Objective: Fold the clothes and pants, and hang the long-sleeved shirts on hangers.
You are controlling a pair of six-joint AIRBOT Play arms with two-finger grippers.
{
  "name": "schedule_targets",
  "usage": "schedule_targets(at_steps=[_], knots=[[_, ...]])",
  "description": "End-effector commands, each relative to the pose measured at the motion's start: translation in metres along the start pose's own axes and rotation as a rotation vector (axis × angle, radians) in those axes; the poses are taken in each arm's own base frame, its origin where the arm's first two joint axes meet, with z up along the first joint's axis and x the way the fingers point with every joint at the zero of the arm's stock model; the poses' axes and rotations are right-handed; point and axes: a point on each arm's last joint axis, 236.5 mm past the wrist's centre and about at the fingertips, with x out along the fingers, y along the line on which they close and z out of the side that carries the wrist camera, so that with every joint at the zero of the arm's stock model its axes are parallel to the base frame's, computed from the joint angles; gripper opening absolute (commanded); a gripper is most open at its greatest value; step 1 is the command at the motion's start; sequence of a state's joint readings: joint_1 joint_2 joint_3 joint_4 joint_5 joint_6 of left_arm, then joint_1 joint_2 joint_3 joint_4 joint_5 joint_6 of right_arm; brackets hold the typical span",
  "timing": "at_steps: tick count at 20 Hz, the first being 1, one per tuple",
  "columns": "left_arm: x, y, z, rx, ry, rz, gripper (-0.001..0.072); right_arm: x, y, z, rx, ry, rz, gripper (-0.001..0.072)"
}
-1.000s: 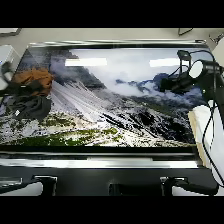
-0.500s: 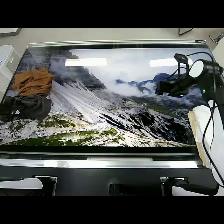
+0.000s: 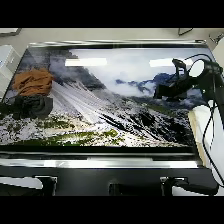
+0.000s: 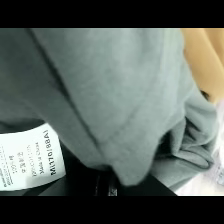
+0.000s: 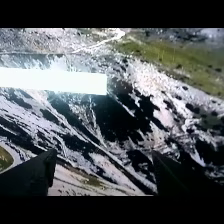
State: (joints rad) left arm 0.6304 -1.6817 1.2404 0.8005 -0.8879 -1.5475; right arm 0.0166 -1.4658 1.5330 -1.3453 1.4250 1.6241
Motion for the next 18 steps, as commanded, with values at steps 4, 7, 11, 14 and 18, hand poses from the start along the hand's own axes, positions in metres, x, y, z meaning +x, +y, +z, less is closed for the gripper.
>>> schedule_targets(at_steps=[4,7,11,14,18], knots=[[-0.081,-0.109,-0.005,0.237,-0.133,-0.234,0.0021,-0.001,0.001,-0.015,0.016,0.065,0.004,0.0663],[-0.174,-0.206,-0.06,0.517,-0.271,-0.372,0.0021,-0.001,0.008,-0.017,0.044,0.073,0.033,0.0663],[-0.256,-0.285,-0.209,0.818,-0.301,-0.6,0.0021,-0.004,0.019,-0.031,0.046,0.129,0.076,0.0663],[-0.241,-0.275,-0.328,0.889,-0.055,-0.682,0.0021,-0.013,0.017,-0.041,0.034,0.155,0.064,0.0663],[-0.163,-0.231,-0.458,0.863,0.215,-0.674,0.002,-0.035,0.009,-0.041,0.017,0.098,0.013,0.0663]])
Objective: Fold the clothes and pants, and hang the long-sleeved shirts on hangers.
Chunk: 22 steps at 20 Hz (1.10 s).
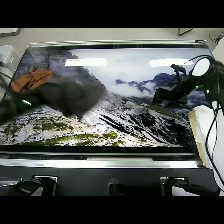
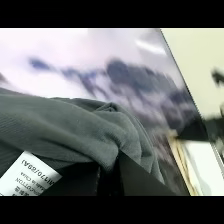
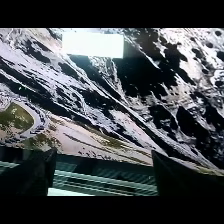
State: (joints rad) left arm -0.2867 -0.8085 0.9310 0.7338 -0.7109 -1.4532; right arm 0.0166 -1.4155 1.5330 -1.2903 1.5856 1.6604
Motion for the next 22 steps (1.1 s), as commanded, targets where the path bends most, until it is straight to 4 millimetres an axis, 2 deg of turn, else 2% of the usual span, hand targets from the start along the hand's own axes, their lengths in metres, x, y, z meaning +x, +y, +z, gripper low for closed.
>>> schedule_targets(at_steps=[1,4,6,7,8,9,10,11,13,14,16,17,19,21,22], knots=[[0.057,-0.026,-0.113,-0.087,0.133,-0.058,0.002,-0.018,-0.009,-0.006,-0.011,-0.031,-0.054,0.0663],[0.109,-0.014,-0.223,-0.295,0.321,0.042,0.0021,-0.028,-0.017,-0.009,-0.014,-0.05,-0.096,0.0663],[0.136,-0.02,-0.279,-0.315,0.413,0.078,0.0023,-0.029,-0.02,-0.011,-0.013,-0.044,-0.11,0.0664],[0.146,-0.024,-0.293,-0.323,0.446,0.085,0.0113,-0.029,-0.02,-0.01,-0.013,-0.047,-0.111,0.0664],[0.153,-0.032,-0.299,-0.32,0.475,0.08,0.0544,-0.029,-0.021,-0.009,-0.013,-0.05,-0.113,0.0664],[0.157,-0.038,-0.296,-0.311,0.514,0.07,0.072,-0.029,-0.021,-0.009,-0.013,-0.051,-0.114,0.0664],[0.156,-0.043,-0.281,-0.242,0.557,0.037,0.0719,-0.029,-0.021,-0.009,-0.012,-0.05,-0.114,0.0664],[0.152,-0.042,-0.259,-0.165,0.586,0.0,0.0719,-0.028,-0.021,-0.011,-0.011,-0.042,-0.114,0.0665],[0.135,-0.025,-0.193,-0.089,0.609,-0.045,0.0719,-0.016,-0.025,-0.023,-0.001,0.012,-0.114,0.0666],[0.122,-0.008,-0.155,-0.095,0.599,-0.044,0.0719,-0.004,-0.028,-0.034,0.009,0.056,-0.112,0.0666],[0.092,0.037,-0.094,-0.127,0.554,-0.007,0.0719,0.028,-0.037,-0.062,0.035,0.163,-0.11,0.0675],[0.077,0.068,-0.074,-0.16,0.532,0.037,0.0718,0.046,-0.041,-0.076,0.046,0.208,-0.104,0.0675],[0.05,0.138,-0.058,-0.206,0.515,0.184,0.0718,0.076,-0.042,-0.096,0.061,0.263,-0.068,0.0686],[0.03,0.203,-0.061,-0.289,0.493,0.312,0.0718,0.096,-0.036,-0.103,0.091,0.262,-0.02,0.0686],[0.027,0.223,-0.068,-0.363,0.487,0.34,0.0717,0.102,-0.031,-0.102,0.104,0.249,0.005,0.0686]])
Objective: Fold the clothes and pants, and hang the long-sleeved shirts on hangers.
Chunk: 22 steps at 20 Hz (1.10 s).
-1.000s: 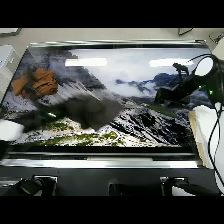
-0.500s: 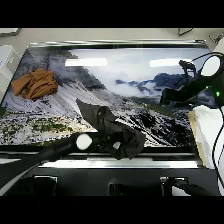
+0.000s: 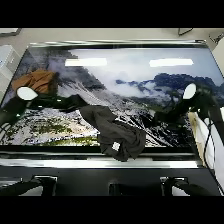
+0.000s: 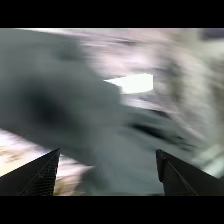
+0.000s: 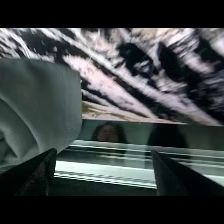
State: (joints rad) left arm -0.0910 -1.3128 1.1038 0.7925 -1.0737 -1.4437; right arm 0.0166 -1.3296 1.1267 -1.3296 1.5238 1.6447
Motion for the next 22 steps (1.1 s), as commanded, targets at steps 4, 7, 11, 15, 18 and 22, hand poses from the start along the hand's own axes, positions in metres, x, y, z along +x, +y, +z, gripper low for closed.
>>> schedule_targets(at_steps=[4,7,11,15,18,22], knots=[[0.023,0.115,-0.012,-0.295,0.082,0.069,0.0717,0.035,0.026,0.001,0.055,-0.017,0.153,0.0686],[0.06,0.111,-0.01,-0.341,0.087,0.026,0.0716,0.035,0.026,0.002,0.056,-0.02,0.153,0.0703],[0.091,0.104,-0.007,-0.333,0.051,0.038,0.0714,0.05,0.025,0.005,0.095,-0.027,0.168,0.0703],[0.103,0.106,-0.001,-0.353,0.007,0.064,0.0568,0.079,0.031,-0.012,0.153,0.041,0.222,0.0702],[0.107,0.108,0.001,-0.389,-0.004,0.071,0.0228,0.085,0.038,-0.008,0.187,0.022,0.263,0.0702],[0.104,0.104,0.002,-0.377,-0.006,0.064,0.0042,0.098,0.042,-0.006,0.239,0.005,0.301,0.0699]])
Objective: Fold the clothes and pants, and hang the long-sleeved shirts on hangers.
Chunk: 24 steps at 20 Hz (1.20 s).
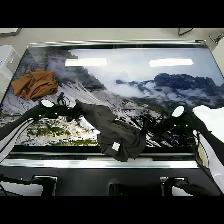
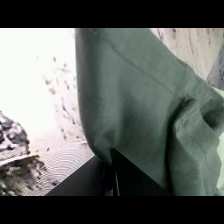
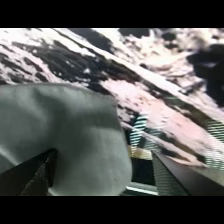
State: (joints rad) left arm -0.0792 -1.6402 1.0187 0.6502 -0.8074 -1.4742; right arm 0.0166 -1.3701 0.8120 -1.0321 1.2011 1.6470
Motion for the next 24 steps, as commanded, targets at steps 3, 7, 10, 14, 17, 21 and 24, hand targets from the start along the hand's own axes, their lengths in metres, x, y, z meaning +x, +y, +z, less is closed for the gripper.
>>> schedule_targets(at_steps=[3,7,10,14,17,21,24], knots=[[-0.005,-0.009,0.002,0.003,-0.014,-0.016,0.0042,0.017,0.011,0.011,0.082,-0.042,0.089,0.0662],[-0.013,-0.017,0.0,0.045,-0.017,-0.029,0.0042,0.026,0.017,0.012,0.131,-0.014,0.132,0.0345],[-0.022,-0.025,0.002,0.078,-0.035,-0.042,0.0041,0.021,0.032,0.019,0.092,-0.044,0.188,0.0047],[-0.074,-0.074,0.024,0.28,-0.139,-0.109,0.0021,-0.048,0.06,0.058,-0.094,-0.251,0.196,0.0043],[-0.187,-0.154,0.061,0.501,-0.412,-0.19,0.0022,-0.212,0.103,0.098,-0.305,-0.701,0.17,0.0043],[-0.401,-0.273,0.027,0.777,-0.858,-0.335,0.0022,-0.472,0.172,0.019,-0.563,-1.434,0.138,0.0045],[-0.499,-0.313,-0.05,0.915,-1.064,-0.412,0.0022,-0.556,0.191,-0.083,-0.641,-1.723,0.204,0.0045]])
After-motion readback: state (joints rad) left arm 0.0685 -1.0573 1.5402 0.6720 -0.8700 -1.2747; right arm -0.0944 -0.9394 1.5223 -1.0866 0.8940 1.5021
